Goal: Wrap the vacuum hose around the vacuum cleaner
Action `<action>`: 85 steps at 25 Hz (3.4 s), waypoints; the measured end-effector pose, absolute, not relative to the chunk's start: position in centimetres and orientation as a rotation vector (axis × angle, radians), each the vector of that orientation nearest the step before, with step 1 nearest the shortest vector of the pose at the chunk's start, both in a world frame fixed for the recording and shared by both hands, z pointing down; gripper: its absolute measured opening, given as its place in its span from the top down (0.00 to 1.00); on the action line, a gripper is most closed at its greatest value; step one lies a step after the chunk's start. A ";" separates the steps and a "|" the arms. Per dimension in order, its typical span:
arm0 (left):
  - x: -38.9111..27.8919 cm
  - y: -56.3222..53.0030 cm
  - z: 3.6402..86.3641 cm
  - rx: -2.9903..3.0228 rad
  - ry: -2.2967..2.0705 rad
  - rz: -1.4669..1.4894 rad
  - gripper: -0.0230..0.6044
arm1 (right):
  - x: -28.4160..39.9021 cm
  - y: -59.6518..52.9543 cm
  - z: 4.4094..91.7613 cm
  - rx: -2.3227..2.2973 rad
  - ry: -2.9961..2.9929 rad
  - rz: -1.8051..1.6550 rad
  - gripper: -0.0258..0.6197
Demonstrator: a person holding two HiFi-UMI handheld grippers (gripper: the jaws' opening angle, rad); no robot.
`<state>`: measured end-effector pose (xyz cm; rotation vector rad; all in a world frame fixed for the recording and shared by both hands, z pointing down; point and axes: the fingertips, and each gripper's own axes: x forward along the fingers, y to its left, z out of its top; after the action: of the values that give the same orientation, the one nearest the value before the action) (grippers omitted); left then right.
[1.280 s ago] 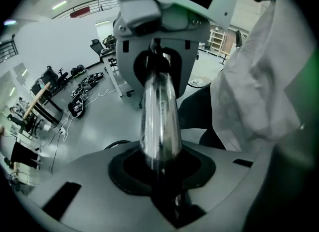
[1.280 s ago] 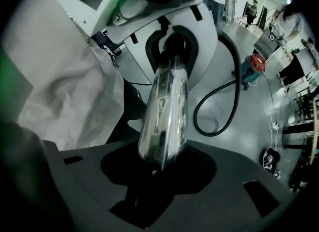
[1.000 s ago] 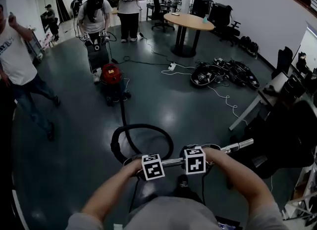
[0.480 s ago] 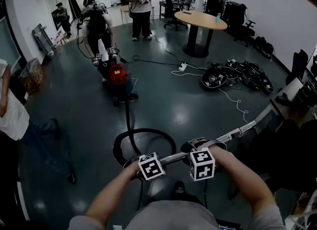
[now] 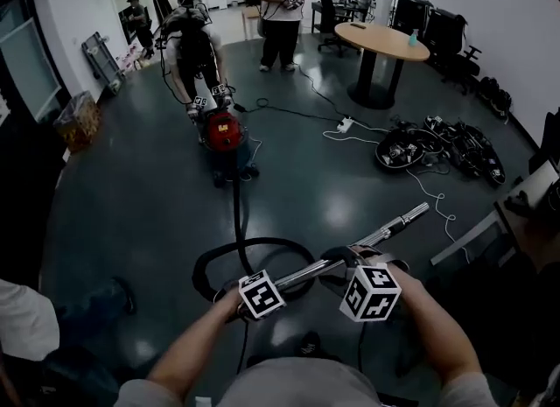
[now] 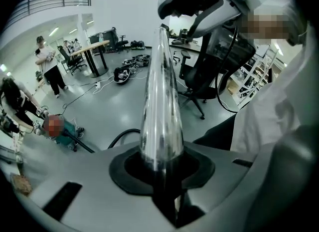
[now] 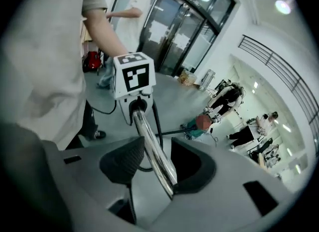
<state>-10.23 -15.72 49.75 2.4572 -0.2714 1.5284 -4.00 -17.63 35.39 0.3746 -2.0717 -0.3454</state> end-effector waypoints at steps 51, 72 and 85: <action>-25.9 -25.5 48.5 2.270 -0.734 0.718 0.79 | -28.6 -38.7 40.5 1.265 -2.579 1.619 0.86; -20.5 -32.1 46.6 2.459 -0.732 0.927 0.53 | -23.1 -44.9 36.4 1.107 -2.709 1.441 0.87; -14.3 -36.5 45.0 2.535 -0.584 1.037 0.51 | -12.7 -51.1 38.2 1.160 -2.679 1.547 0.87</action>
<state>-14.30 -36.48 45.02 2.5349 -0.5843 1.0369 -12.72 -51.10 38.15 1.1604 -2.6789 1.5466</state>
